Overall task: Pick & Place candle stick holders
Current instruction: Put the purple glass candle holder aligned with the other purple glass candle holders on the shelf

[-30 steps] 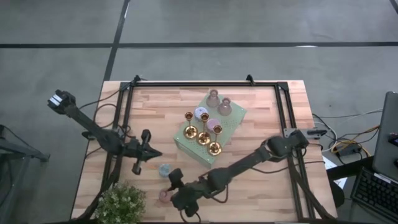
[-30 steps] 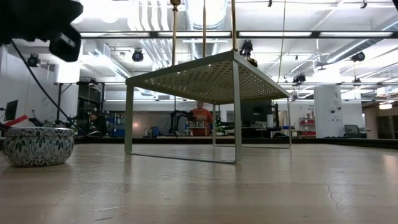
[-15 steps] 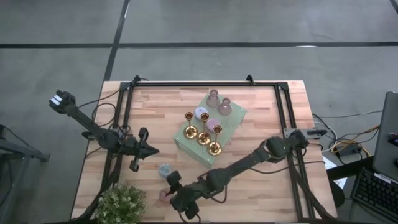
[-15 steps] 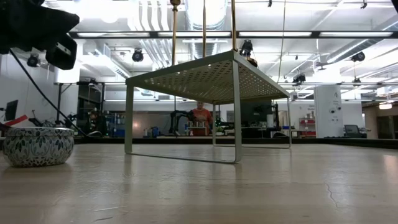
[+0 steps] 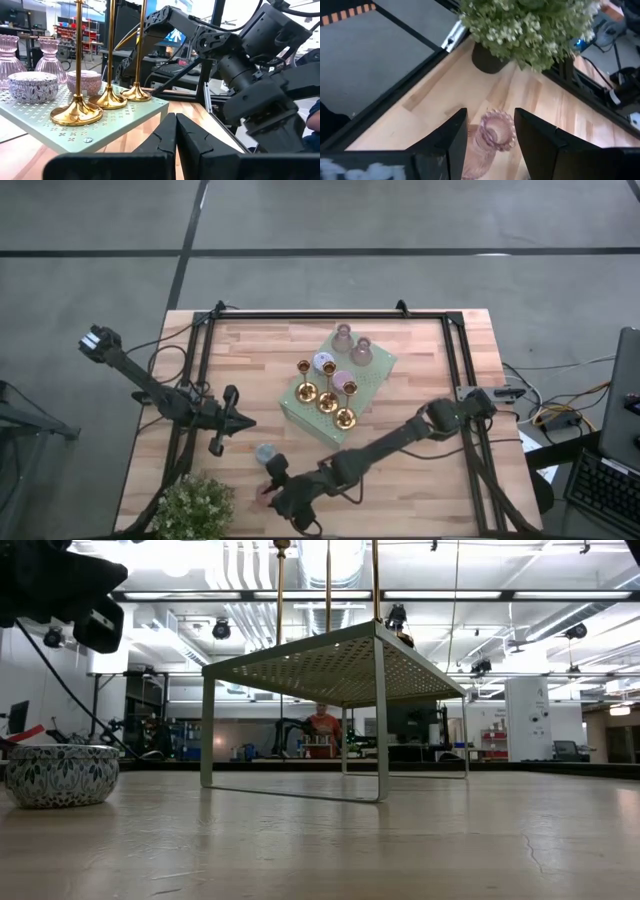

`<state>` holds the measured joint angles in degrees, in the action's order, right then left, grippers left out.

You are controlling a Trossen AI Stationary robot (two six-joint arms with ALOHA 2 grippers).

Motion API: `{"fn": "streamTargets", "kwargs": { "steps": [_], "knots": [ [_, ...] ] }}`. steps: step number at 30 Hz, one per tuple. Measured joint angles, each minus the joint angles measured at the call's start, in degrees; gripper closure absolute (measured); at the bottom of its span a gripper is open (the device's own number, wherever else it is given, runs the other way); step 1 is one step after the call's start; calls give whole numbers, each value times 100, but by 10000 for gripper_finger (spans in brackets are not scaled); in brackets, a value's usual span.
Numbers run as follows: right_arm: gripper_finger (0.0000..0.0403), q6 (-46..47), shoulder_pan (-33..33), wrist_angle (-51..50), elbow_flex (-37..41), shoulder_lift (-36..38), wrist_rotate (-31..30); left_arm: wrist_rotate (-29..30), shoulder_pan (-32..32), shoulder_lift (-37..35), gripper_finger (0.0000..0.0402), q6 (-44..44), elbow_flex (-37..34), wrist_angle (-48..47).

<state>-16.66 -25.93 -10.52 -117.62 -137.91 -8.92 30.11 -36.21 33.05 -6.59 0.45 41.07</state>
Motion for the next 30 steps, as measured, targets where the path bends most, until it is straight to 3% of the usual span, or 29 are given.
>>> {"fn": "streamTargets", "kwargs": {
  "steps": [20,24,27,30],
  "knots": [
    [266,100,44,625,419,-49,209,117,2,5,388,-97,-7,-51],
    [267,160,50,499,419,-74,196,131,2,39,388,-602,-9,-51],
    [283,166,34,270,373,16,193,72,2,55,388,-1036,-9,-46],
    [327,258,6,63,347,197,254,42,1,53,388,-1465,32,-57]
  ]
}}
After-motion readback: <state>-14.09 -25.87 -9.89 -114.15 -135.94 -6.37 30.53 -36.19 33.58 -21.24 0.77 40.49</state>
